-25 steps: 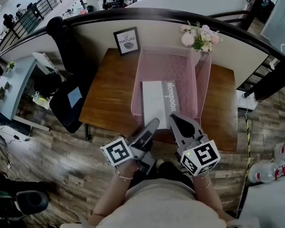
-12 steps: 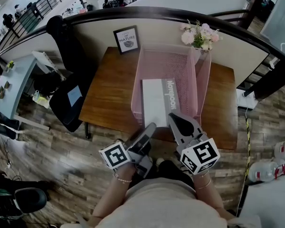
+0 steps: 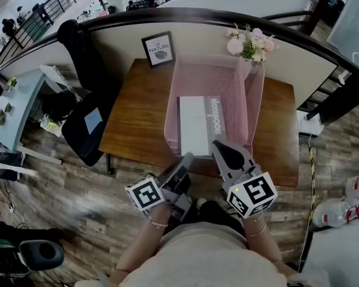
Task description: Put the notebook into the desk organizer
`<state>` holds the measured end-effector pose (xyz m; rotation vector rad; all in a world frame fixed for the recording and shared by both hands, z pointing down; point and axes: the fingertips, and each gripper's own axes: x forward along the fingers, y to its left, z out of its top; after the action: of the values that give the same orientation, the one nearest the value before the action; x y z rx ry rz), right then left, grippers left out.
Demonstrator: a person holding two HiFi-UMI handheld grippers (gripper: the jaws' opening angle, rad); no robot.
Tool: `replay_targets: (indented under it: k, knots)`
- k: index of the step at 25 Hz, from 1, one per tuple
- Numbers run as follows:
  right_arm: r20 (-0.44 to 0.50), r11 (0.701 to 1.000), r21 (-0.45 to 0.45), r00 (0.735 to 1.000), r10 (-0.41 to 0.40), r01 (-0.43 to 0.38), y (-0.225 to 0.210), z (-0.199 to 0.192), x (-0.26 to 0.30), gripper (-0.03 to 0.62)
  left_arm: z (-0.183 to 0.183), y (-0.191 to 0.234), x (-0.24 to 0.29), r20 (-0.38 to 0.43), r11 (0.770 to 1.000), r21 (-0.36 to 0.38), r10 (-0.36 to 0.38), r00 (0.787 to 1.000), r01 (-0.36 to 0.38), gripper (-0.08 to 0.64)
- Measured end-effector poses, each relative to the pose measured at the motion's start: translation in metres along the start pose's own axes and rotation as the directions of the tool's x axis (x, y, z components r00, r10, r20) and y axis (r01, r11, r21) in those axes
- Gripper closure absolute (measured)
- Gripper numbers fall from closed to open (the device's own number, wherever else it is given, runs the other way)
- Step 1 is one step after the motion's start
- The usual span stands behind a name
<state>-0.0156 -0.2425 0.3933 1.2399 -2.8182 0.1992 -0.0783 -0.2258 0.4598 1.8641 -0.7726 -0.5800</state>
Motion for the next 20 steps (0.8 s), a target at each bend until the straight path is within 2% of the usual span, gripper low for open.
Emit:
replay_targets:
  k: [2, 6, 10, 16, 20]
  knots:
    - [-0.001, 1.0, 0.0, 1.0, -0.001, 0.001, 0.0, 0.001, 0.001, 0.58, 0.006, 0.002, 0.004, -0.006, 1.0, 0.024, -0.009, 1.0, 0.009, 0.535]
    - [-0.003, 1.0, -0.002, 1.0, -0.006, 0.006, -0.002, 0.0, 0.001, 0.58, 0.013, 0.007, 0.012, -0.004, 1.0, -0.006, -0.003, 1.0, 0.003, 0.535]
    - [-0.005, 1.0, -0.001, 1.0, -0.012, 0.012, -0.003, 0.0, 0.0, 0.58, 0.011, 0.011, 0.018, -0.006, 0.997, -0.077, -0.007, 1.0, 0.007, 0.534]
    - [0.002, 1.0, -0.003, 1.0, -0.009, 0.009, -0.005, 0.0, 0.002, 0.58, 0.012, 0.009, 0.021, 0.006, 0.995, -0.094, -0.041, 0.999, 0.042, 0.534]
    - [0.008, 1.0, 0.0, 1.0, 0.006, -0.006, -0.001, 0.0, 0.004, 0.58, 0.012, 0.011, 0.019, 0.025, 0.995, -0.092, -0.023, 0.999, 0.025, 0.516]
